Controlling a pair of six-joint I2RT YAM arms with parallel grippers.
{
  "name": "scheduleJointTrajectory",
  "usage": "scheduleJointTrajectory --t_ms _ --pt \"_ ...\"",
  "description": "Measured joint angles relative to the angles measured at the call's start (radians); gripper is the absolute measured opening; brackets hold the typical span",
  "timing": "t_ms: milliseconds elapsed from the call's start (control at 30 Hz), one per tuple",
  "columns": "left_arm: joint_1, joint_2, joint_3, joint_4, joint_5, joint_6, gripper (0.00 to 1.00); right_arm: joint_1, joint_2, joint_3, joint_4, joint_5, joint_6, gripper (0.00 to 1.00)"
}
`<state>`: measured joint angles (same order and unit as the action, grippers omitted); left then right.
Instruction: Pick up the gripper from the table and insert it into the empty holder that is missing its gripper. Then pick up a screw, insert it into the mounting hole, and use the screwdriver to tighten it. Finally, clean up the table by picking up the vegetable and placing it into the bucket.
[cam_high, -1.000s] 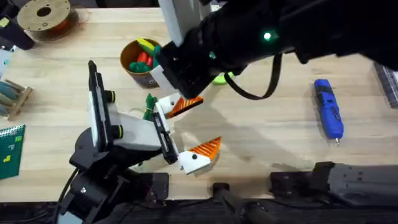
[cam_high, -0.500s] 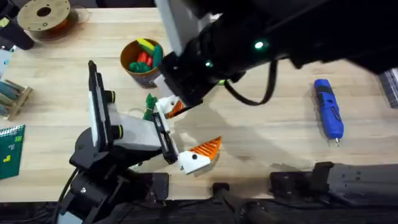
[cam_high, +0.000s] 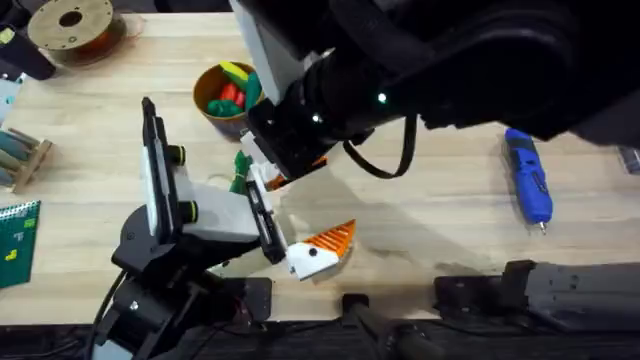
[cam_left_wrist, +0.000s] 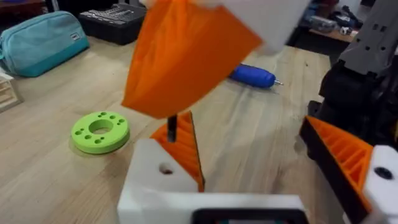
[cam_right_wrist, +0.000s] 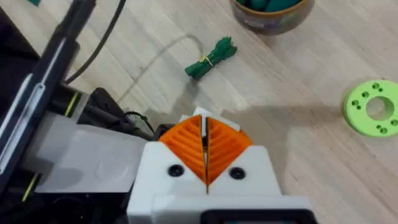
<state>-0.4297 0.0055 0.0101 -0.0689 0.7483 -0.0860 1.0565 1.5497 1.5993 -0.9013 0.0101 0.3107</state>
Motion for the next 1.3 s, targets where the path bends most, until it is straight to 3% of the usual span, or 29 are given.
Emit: scheduleJointTrajectory --t_ms 400,1300 --pt "0.000 0.000 0.000 0.000 0.000 0.000 0.987 0.000 0.006 -0.058 0.045 -0.002 0.019 0.006" --pt "0.000 0.000 0.000 0.000 0.000 0.000 0.987 0.000 0.008 -0.073 0.049 -0.003 0.026 0.006"
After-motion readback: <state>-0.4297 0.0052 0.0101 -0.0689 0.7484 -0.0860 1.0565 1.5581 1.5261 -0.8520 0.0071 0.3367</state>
